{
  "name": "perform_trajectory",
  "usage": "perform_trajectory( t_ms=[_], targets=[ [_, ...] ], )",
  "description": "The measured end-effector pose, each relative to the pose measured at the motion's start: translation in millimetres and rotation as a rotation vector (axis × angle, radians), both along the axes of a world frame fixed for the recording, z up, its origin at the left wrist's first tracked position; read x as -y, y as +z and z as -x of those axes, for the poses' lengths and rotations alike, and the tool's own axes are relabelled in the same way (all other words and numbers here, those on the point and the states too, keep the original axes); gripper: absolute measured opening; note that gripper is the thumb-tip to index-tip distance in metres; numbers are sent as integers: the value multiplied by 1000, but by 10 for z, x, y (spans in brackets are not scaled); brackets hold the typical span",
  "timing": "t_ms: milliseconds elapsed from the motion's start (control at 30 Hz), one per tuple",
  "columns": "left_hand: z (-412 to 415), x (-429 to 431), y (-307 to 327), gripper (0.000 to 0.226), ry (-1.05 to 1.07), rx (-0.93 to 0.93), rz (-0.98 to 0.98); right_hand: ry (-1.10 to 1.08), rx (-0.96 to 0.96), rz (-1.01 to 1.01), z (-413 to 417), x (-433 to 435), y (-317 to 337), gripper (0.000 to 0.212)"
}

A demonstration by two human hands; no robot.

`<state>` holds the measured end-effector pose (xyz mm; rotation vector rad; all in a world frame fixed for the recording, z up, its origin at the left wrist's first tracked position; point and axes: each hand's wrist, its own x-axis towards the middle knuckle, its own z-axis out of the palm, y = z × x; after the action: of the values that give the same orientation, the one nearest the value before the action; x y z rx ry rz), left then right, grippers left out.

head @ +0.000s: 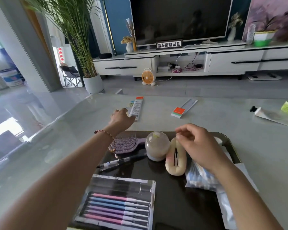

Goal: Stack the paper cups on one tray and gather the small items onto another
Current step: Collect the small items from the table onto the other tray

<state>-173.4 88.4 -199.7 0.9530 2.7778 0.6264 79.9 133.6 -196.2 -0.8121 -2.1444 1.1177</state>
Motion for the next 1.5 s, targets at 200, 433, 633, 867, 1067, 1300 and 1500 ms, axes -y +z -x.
perform_trajectory(
  t_ms=[200, 433, 633, 867, 1067, 1300, 1500],
  targets=[
    [333, -422, -173, 62, 18, -91, 179, -49, 24, -27, -17, -144, -76, 10],
    [562, -693, -229, 54, 114, -2, 141, -90, 2, 50, 10, -206, -124, 13],
    [397, -586, -19, 34, 35, -222, 241, -89, -59, 105, 15, -199, -68, 12],
    [-607, 306, 690, 27, -63, 339, -519, -111, -252, 474, -30, -268, 49, 17],
    [-1511, 823, 704, 24, -268, 684, -224, 154, -341, 690, -46, -43, 327, 35],
    [-1890, 1065, 375, 20, -381, 709, 218, 181, 23, 295, -404, -121, 451, 10],
    [-1760, 1152, 426, 26, -144, 837, -260, 229, -47, 69, -438, 25, 648, 10]
  ],
)
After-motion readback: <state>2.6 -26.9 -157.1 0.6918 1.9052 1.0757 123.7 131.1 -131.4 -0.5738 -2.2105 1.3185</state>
